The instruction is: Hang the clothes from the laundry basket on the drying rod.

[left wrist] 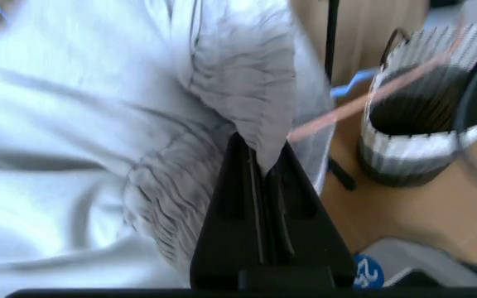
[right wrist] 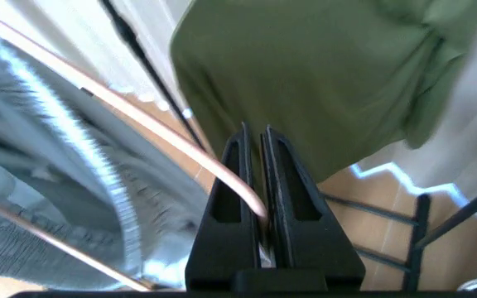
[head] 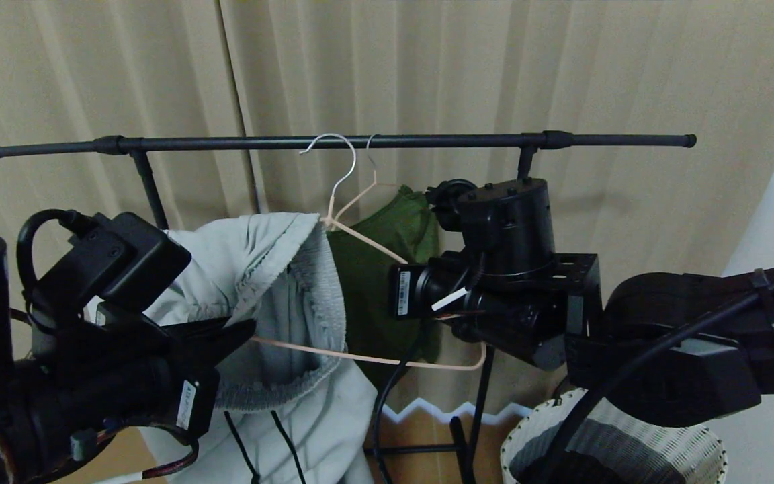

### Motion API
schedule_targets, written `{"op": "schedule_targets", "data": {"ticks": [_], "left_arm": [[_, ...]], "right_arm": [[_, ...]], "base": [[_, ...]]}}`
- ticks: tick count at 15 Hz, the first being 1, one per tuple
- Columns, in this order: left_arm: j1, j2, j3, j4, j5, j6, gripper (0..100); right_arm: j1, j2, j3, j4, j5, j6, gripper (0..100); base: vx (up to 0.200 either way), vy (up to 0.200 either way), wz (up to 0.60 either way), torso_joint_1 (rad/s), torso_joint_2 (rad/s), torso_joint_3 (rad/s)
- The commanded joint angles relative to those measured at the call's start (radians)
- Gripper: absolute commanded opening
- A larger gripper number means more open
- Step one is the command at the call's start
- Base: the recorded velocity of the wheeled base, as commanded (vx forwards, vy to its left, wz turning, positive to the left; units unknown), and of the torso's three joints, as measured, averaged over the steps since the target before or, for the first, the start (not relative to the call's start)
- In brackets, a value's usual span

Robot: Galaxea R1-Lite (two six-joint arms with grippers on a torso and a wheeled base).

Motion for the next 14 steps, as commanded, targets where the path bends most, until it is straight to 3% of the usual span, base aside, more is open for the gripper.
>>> {"op": "schedule_targets", "data": {"ticks": [1,4,6,10,14], "left_arm": [[0.007,0.001,0.020,0.003,0.000,0.000,0],[0.007,0.008,0.028,0.001,-0.009,-0.030,0],[0.007,0.007,0.027,0.001,-0.040,-0.037,0],[0.009,0.027,0.039,-0.035,-0.049,-0.038,0],[0.003,0.079,0.054,-0.120,-0.049,-0.030,0]], "right_arm": [[0.003,-0.020,0.011,-0.004,-0.016,-0.012,0],[0.023,-0.057,0.052,-0.010,-0.033,-0.049,0],[0.025,-0.063,0.095,-0.077,-0.033,-0.098,0],[0.009,-0.061,0.314,-0.464,-0.018,-0.311,0],[0.008,-0.067,0.353,-0.534,-0.015,-0.354,0]], "base": [[0.000,0.000,0.00,0.000,0.00,0.000],[0.000,0.000,0.00,0.000,0.00,0.000],[0.000,0.000,0.00,0.000,0.00,0.000],[0.000,0.000,0.00,0.000,0.00,0.000],[0.000,0.000,0.00,0.000,0.00,0.000]]}}
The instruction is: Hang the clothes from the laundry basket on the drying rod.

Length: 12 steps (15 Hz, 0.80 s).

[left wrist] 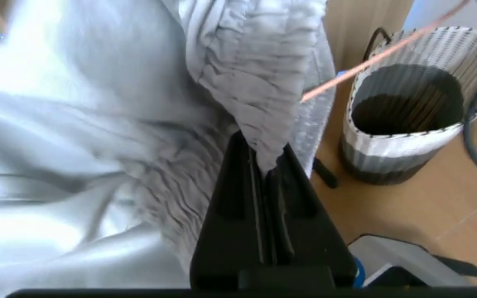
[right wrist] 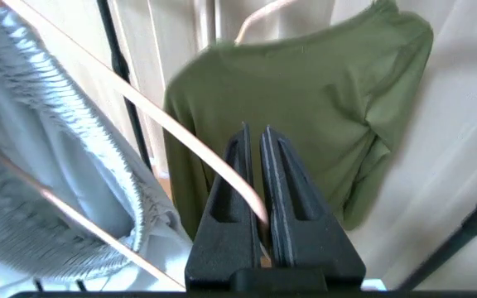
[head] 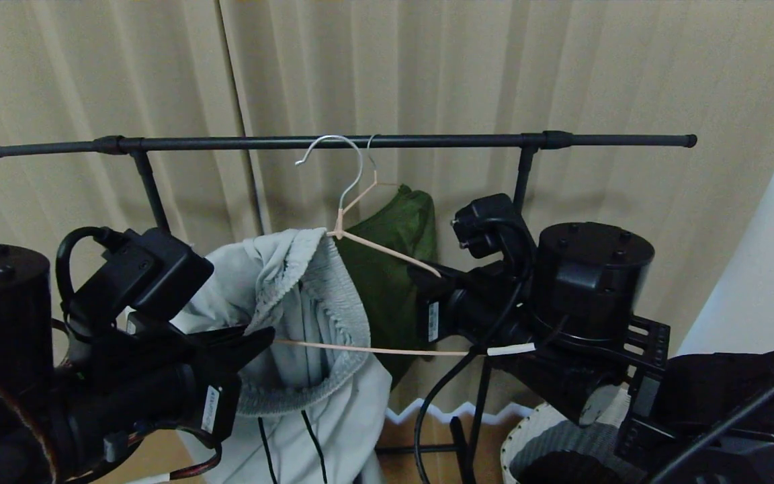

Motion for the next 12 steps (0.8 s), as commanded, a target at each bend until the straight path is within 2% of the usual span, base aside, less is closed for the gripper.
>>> {"op": "schedule_targets", "data": {"ticks": [1,7,8,10,12], "left_arm": [[-0.006,0.037,0.005,-0.017,0.001,0.003,100],[-0.010,0.023,0.011,-0.031,-0.014,0.003,100],[-0.015,-0.004,0.039,-0.072,-0.062,0.005,100],[-0.015,-0.043,0.072,-0.092,-0.102,0.009,100],[-0.015,-0.101,0.086,-0.092,-0.108,0.021,100]], "right_arm": [[-0.001,-0.004,0.010,-0.001,0.001,-0.001,0],[-0.003,-0.006,0.010,-0.001,-0.001,-0.001,0],[-0.020,-0.004,0.010,-0.001,-0.001,-0.002,0],[-0.054,-0.003,0.010,-0.001,-0.001,-0.016,0],[-0.086,-0.007,0.012,0.000,0.001,-0.024,0]], "base": [[0.000,0.000,0.00,0.000,0.00,0.000],[0.000,0.000,0.00,0.000,0.00,0.000],[0.000,0.000,0.00,0.000,0.00,0.000],[0.000,0.000,0.00,0.000,0.00,0.000],[0.000,0.000,0.00,0.000,0.00,0.000]]}}
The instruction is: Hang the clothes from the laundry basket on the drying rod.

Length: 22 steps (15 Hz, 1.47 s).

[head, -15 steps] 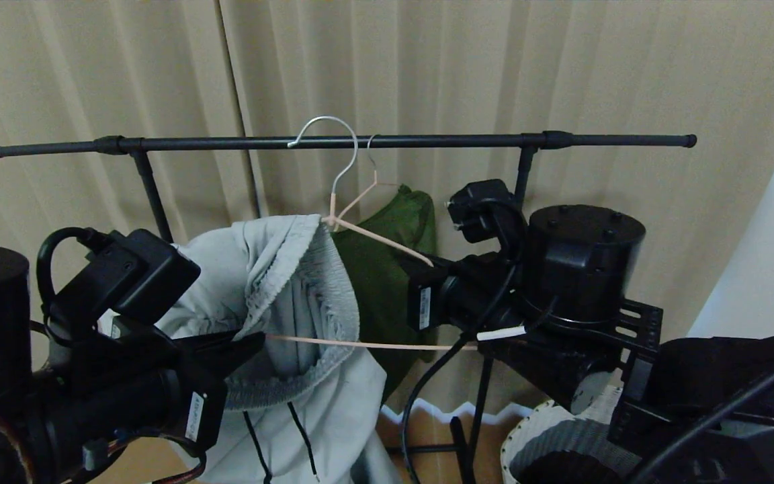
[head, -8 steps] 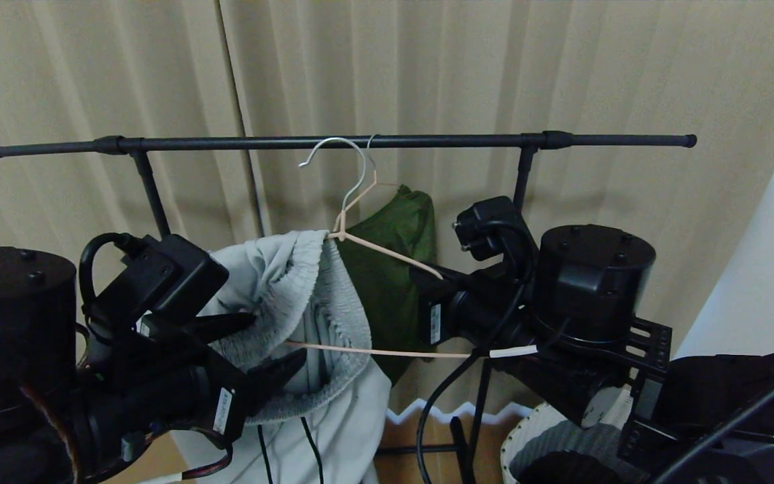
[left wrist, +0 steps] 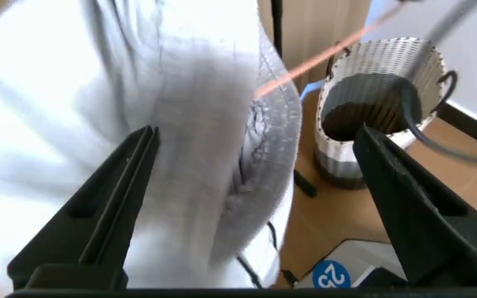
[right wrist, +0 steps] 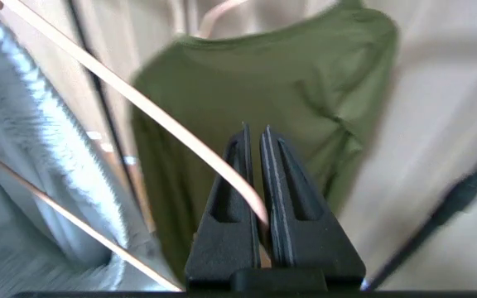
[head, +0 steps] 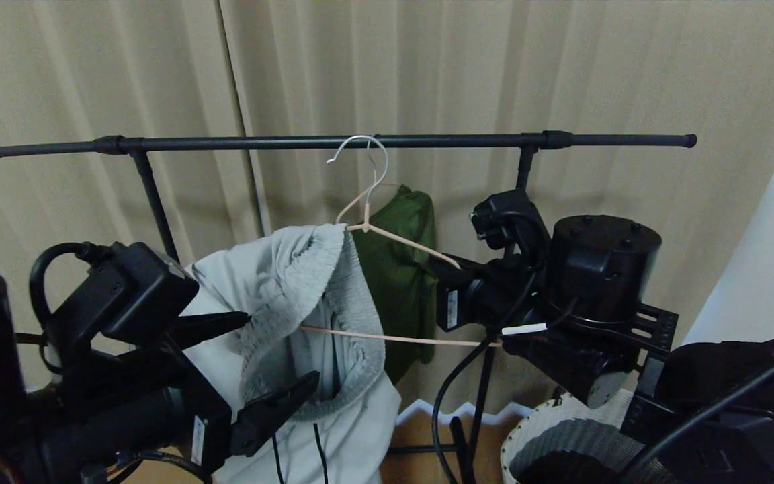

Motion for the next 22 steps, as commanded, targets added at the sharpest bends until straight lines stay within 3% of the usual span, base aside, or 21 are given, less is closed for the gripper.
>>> {"op": "schedule_targets", "data": {"ticks": [1,7,9,12,13,14,22], "left_arm": [[0.001,-0.072,0.013,-0.001,-0.001,0.003,100],[0.007,-0.150,-0.002,-0.003,-0.001,0.023,100],[0.057,-0.165,-0.027,-0.003,-0.007,0.134,100],[0.133,-0.132,-0.037,0.000,-0.173,0.235,100],[0.151,-0.107,-0.042,0.000,-0.195,0.260,100],[0.172,-0.055,-0.059,-0.001,-0.204,0.306,100],[0.157,0.100,-0.155,-0.003,-0.285,0.347,100]], "right_arm": [[-0.022,-0.006,0.001,0.000,0.001,-0.001,0],[-0.032,-0.037,0.025,0.006,0.001,-0.004,0],[-0.038,-0.078,0.080,0.000,0.011,-0.040,0],[-0.036,-0.140,0.156,-0.002,0.045,-0.040,0],[-0.036,-0.152,0.169,-0.003,0.047,-0.039,0],[-0.033,-0.172,0.197,-0.003,0.057,-0.039,0],[0.047,-0.177,0.198,-0.005,0.123,-0.040,0]], "base": [[0.000,0.000,0.00,0.000,0.00,0.000],[0.000,0.000,0.00,0.000,0.00,0.000],[0.000,0.000,0.00,0.000,0.00,0.000],[0.000,0.000,0.00,0.000,0.00,0.000],[0.000,0.000,0.00,0.000,0.00,0.000],[0.000,0.000,0.00,0.000,0.00,0.000],[0.000,0.000,0.00,0.000,0.00,0.000]]}}
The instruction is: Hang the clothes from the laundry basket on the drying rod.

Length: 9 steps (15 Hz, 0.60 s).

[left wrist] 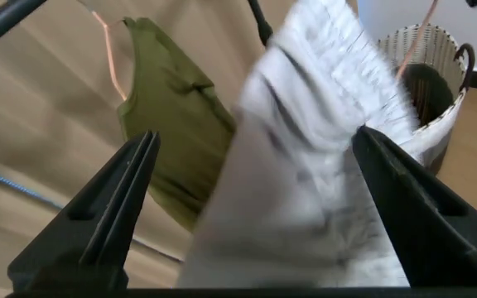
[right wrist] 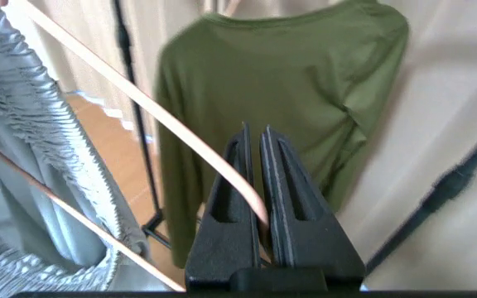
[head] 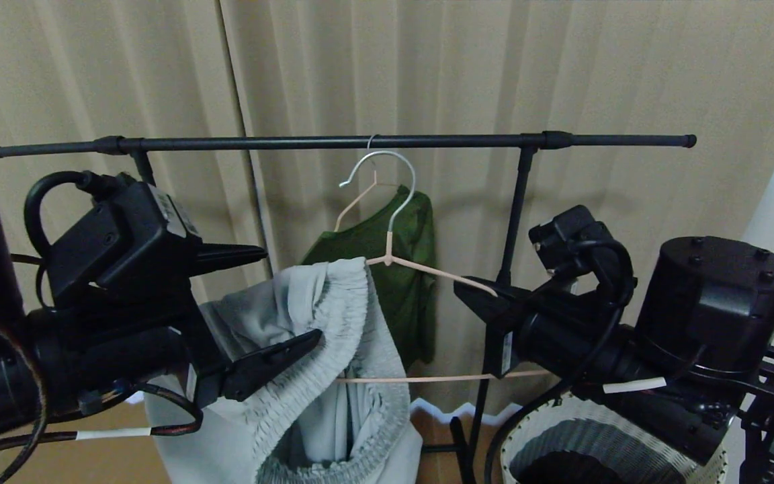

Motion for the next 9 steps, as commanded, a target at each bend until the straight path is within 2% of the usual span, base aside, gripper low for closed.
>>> {"op": "schedule_targets", "data": {"ticks": [1,5,6,9], "left_arm": [[0.000,0.043,-0.015,-0.001,0.000,0.000,100],[0.006,0.052,-0.019,-0.001,0.000,0.008,100],[0.008,0.052,-0.018,-0.001,0.002,0.017,0],[0.008,0.053,-0.015,-0.001,0.002,0.019,0]], "right_arm": [[0.022,0.009,-0.004,-0.002,0.004,0.000,0],[0.036,0.011,0.005,-0.048,0.043,-0.023,0],[0.038,0.012,0.005,-0.049,0.047,-0.023,0],[0.041,0.012,0.002,-0.049,0.064,-0.023,0]], "base": [[0.000,0.000,0.00,0.000,0.00,0.000],[0.000,0.000,0.00,0.000,0.00,0.000],[0.000,0.000,0.00,0.000,0.00,0.000],[0.000,0.000,0.00,0.000,0.00,0.000]]}}
